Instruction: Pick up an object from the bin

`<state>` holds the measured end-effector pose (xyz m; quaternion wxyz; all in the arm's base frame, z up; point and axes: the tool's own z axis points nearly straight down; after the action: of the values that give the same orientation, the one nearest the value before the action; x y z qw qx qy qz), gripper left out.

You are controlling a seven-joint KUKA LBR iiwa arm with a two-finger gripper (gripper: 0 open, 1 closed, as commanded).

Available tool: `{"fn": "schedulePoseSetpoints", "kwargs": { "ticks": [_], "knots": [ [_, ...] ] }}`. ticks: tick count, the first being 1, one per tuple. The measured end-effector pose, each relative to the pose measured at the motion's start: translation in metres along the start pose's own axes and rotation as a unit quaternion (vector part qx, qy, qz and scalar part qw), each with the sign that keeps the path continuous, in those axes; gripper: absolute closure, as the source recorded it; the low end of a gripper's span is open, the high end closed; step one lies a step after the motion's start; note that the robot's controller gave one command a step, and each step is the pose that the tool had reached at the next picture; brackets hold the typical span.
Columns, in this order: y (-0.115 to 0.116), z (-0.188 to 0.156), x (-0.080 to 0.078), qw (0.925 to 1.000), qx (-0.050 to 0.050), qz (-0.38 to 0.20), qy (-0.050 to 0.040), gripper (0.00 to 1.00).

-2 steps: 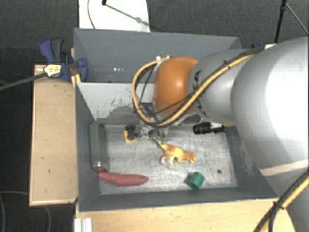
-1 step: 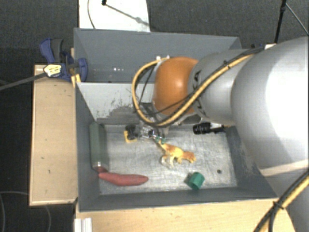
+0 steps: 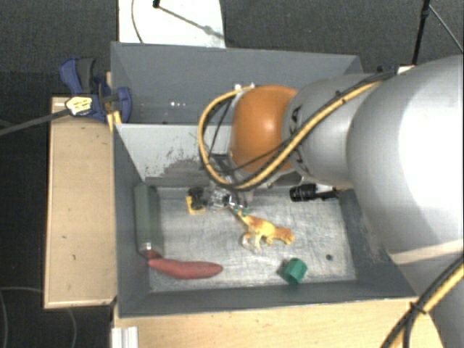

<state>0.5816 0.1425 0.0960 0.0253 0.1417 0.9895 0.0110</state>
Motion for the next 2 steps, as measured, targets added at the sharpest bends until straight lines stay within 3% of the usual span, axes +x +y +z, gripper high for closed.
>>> {"fn": "schedulePoseSetpoints", "kwargs": {
  "ticks": [2],
  "knots": [
    [0.0000, 0.0000, 0.0000, 1.0000, 0.000, 0.000, 0.0000, 1.00]
  ]
}}
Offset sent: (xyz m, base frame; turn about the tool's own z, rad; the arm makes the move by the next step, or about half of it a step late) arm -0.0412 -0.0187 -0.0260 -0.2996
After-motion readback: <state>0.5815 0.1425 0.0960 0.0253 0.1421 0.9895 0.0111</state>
